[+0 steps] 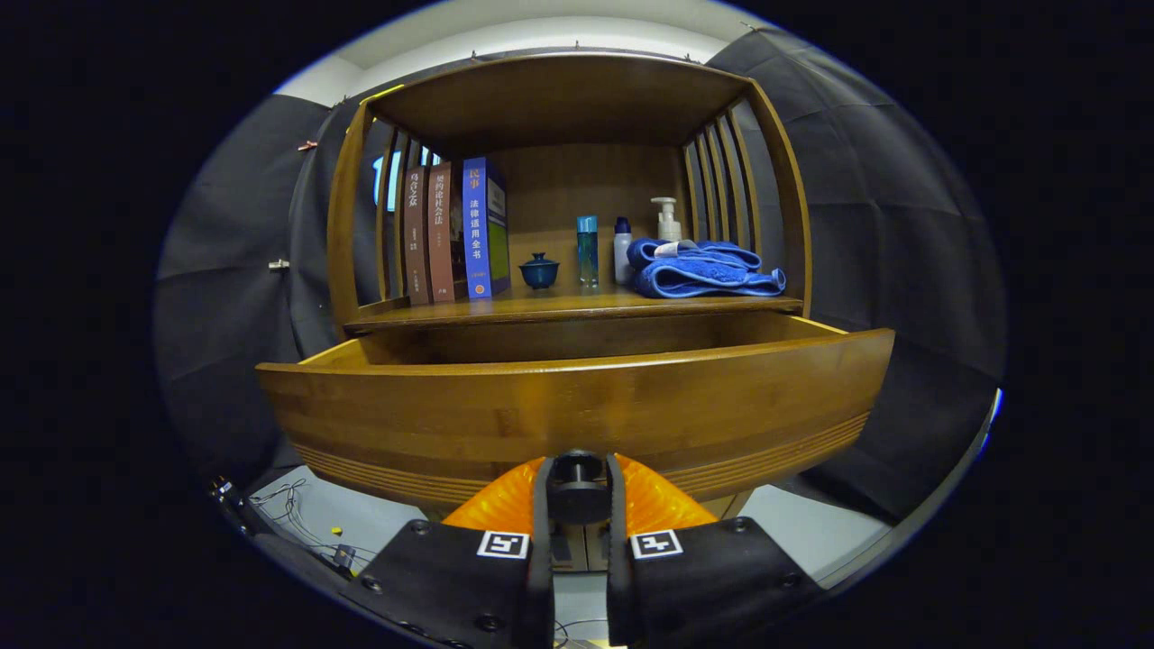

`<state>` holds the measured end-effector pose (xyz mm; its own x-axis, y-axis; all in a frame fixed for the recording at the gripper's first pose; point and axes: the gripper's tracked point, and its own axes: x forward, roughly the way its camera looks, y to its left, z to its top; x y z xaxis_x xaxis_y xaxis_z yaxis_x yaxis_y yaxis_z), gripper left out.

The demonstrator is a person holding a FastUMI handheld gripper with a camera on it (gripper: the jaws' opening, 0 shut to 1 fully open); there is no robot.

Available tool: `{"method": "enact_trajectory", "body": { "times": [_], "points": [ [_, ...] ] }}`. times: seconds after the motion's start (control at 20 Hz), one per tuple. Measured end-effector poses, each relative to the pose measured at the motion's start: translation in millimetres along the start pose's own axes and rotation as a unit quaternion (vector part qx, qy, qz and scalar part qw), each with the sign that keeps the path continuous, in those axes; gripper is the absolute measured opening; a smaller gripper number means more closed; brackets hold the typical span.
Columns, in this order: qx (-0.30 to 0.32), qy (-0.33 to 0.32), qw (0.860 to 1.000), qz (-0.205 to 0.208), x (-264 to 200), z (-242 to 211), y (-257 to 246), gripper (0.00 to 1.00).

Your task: Pull open the drawer, take out the items inside it, and place them on the countertop above the cabinet.

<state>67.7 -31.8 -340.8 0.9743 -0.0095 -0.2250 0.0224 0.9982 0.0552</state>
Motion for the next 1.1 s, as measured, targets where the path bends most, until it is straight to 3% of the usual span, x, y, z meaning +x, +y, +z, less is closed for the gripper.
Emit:
{"method": "enact_trajectory", "body": {
  "times": [0.35,0.45,0.6,0.8,1.1],
  "points": [
    [-0.010,0.008,1.000,0.011,-16,-14,0,0.26],
    [-0.021,0.008,1.000,0.015,-16,-12,2,0.33],
    [-0.027,0.006,0.999,0.026,-24,-5,3,0.48],
    [-0.041,-0.017,0.999,0.014,-45,24,-7,1.00],
    [-0.002,-0.057,0.997,0.043,-52,125,-6,0.99]
  ]
}}
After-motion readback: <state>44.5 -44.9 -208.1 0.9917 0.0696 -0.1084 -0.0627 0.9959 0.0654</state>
